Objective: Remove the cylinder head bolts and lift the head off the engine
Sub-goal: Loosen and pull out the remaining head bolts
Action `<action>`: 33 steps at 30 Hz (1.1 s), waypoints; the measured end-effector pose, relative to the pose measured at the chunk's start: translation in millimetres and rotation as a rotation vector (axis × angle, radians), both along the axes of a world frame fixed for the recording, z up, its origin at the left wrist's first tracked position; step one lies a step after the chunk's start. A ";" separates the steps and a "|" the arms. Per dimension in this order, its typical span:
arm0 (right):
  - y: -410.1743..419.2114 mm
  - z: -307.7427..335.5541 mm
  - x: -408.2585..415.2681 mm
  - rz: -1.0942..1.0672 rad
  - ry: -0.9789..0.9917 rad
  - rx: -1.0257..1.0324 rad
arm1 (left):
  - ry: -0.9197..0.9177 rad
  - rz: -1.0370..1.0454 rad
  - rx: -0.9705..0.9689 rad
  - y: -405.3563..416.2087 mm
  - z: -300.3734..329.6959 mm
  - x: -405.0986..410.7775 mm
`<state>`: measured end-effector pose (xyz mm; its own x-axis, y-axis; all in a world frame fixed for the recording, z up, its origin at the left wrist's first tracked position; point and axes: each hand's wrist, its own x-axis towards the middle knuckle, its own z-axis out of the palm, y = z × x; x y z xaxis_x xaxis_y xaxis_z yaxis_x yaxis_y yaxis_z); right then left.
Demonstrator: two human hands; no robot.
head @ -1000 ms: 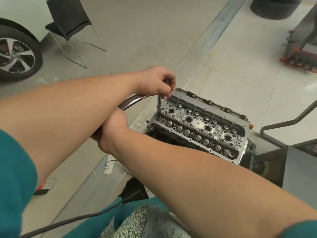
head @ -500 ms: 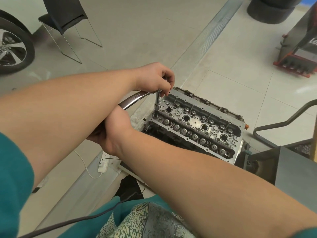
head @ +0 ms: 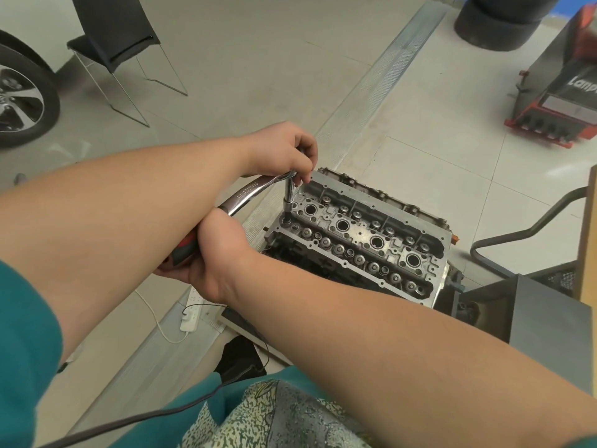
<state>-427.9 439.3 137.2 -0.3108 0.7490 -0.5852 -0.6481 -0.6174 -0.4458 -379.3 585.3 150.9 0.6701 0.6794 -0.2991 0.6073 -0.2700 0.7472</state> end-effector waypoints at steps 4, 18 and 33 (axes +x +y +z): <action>-4.4 -2.2 3.7 0.053 -0.074 -0.004 | -0.031 0.038 -0.012 -2.0 -1.5 -0.7; -32.0 5.4 48.0 0.256 -0.162 -0.026 | -0.051 0.216 -0.016 -8.2 -4.5 8.3; -50.6 6.0 136.7 0.617 -0.236 0.012 | -0.139 0.404 -0.030 -14.8 -11.4 11.0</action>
<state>-291.2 388.7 143.2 -0.5495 0.4819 -0.6825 -0.0615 -0.8380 -0.5421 -368.3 570.5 139.5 0.3875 0.8877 -0.2486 0.5526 -0.0078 0.8334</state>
